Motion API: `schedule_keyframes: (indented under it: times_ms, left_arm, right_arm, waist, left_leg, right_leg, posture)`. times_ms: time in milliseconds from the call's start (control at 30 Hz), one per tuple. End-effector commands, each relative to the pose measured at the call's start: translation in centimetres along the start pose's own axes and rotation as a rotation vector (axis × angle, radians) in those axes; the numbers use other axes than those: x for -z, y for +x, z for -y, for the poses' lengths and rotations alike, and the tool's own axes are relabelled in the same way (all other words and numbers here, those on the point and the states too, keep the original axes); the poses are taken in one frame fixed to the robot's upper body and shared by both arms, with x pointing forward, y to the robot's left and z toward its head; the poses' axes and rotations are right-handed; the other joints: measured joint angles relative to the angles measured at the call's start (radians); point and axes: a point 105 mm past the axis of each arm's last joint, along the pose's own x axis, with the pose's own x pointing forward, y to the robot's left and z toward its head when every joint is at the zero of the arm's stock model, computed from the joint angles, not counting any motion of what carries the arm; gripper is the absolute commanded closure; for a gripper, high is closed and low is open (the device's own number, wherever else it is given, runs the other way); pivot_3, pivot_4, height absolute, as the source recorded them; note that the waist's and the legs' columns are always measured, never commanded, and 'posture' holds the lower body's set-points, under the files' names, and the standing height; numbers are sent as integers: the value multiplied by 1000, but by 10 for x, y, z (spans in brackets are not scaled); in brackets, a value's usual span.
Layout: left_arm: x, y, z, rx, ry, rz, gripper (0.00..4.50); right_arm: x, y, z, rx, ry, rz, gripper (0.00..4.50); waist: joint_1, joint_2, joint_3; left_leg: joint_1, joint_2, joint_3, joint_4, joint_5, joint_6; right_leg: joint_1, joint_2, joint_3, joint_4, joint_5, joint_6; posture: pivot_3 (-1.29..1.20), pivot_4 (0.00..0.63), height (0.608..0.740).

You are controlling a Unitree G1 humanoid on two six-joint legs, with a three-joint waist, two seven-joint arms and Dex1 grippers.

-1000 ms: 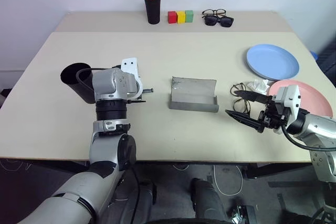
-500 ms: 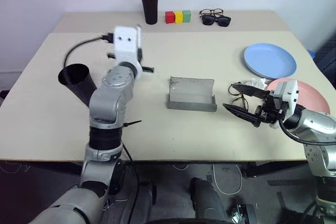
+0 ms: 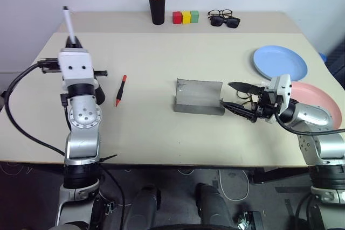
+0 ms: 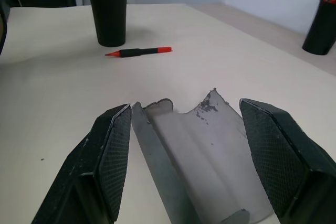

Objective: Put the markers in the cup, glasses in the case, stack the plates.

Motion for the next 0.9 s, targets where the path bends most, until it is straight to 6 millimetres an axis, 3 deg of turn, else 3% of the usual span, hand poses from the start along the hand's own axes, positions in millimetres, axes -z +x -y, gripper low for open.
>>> schedule_keyframes:
  times_ms: [33, 500, 533, 700, 900]
  left_arm:
    - [-2, -1, -11, -68, 16, 4, 4195]
    - [26, 2, -15, -71, 41, -64, 4195]
    - [26, 2, -13, -63, 38, -61, 3596]
    - [29, 0, -2, -12, -10, -61, 1442]
    - [20, -3, 16, 80, -101, -66, 1442]
  right_arm:
    - [-9, 3, 3, -11, -39, 32, 1159]
    - [-15, -2, 4, 2, -49, 27, 1159]
    - [-15, -2, 4, 6, -49, 26, 1159]
    - [-17, -5, 1, 14, -46, 30, 1159]
    - [-29, -2, -6, -14, -41, 95, 1159]
  waist:
    - [-1, 0, 0]
    - [-6, 0, 0]
    - [-6, 0, 0]
    - [-6, 0, 0]
    - [-6, 0, 0]
  left_leg:
    - [0, 0, 0, 0, 0, 0]
    - [1, 0, 0, 0, 0, 0]
    - [1, 0, 0, 0, 0, 0]
    - [0, 0, 0, 0, 0, 0]
    - [0, 0, 0, 0, 0, 0]
  right_leg:
    - [0, 0, 0, 0, 0, 0]
    - [0, 0, 0, 1, 0, 0]
    - [0, 0, 0, 1, 0, 0]
    - [0, 0, 0, 1, 0, 0]
    - [0, 0, 0, 1, 0, 0]
  posture:
    - [0, 150, 740]
    - [0, 150, 740]
    - [0, 150, 740]
    - [0, 150, 740]
    - [0, 150, 740]
